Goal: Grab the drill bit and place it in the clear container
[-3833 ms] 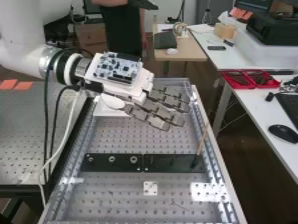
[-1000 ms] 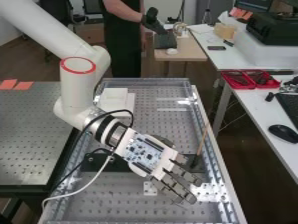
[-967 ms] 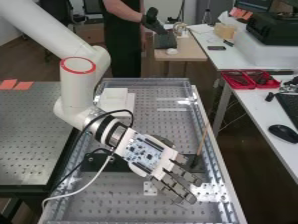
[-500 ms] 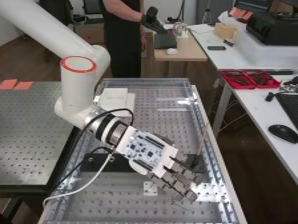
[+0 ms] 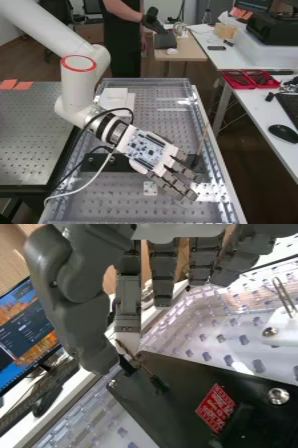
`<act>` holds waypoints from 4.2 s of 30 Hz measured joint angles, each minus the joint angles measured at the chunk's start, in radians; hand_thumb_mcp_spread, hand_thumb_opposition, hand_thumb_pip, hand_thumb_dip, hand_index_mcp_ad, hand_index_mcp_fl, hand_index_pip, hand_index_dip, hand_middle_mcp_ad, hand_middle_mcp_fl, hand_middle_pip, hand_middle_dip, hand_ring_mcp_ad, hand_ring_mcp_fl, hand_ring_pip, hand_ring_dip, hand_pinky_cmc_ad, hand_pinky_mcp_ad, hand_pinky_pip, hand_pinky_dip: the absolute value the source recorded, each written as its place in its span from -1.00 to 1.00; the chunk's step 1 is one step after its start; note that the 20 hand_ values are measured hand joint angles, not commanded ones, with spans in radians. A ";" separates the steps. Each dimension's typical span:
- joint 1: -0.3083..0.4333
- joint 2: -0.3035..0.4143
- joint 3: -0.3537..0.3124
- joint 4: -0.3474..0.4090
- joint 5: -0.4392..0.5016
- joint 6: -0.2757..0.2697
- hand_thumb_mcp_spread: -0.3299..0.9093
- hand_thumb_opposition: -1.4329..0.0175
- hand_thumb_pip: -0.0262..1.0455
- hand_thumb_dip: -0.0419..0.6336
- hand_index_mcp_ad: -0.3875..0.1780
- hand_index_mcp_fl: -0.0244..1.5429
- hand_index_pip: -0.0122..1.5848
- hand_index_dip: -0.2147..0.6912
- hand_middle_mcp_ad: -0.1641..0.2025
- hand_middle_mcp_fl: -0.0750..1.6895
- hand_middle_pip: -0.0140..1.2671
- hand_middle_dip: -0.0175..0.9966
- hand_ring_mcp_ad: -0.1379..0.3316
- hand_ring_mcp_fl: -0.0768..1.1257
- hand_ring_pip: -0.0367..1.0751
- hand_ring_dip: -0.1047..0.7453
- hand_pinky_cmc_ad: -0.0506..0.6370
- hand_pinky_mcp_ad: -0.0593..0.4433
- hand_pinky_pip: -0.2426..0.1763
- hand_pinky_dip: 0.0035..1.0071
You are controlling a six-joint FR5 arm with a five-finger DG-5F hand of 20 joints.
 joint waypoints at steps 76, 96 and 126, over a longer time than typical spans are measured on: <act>0.172 0.364 -0.073 -0.092 -0.021 -0.249 0.65 -0.37 -0.18 0.00 0.15 0.18 0.11 0.46 0.40 -0.53 -0.77 -0.47 0.35 -0.76 -0.80 -0.63 0.03 -0.22 -0.14 -0.69; 0.325 0.383 -0.081 -0.121 -0.119 -0.335 0.66 -0.38 -0.18 0.00 0.16 0.22 0.05 0.53 0.38 -0.52 -0.77 -0.47 0.35 -0.76 -0.79 -0.61 0.03 -0.22 -0.14 -0.69; 0.335 0.074 0.185 -0.274 -0.197 -0.302 0.66 -0.38 -0.18 0.00 0.16 0.22 0.05 0.53 0.38 -0.52 -0.78 -0.46 0.35 -0.75 -0.79 -0.60 0.04 -0.22 -0.14 -0.68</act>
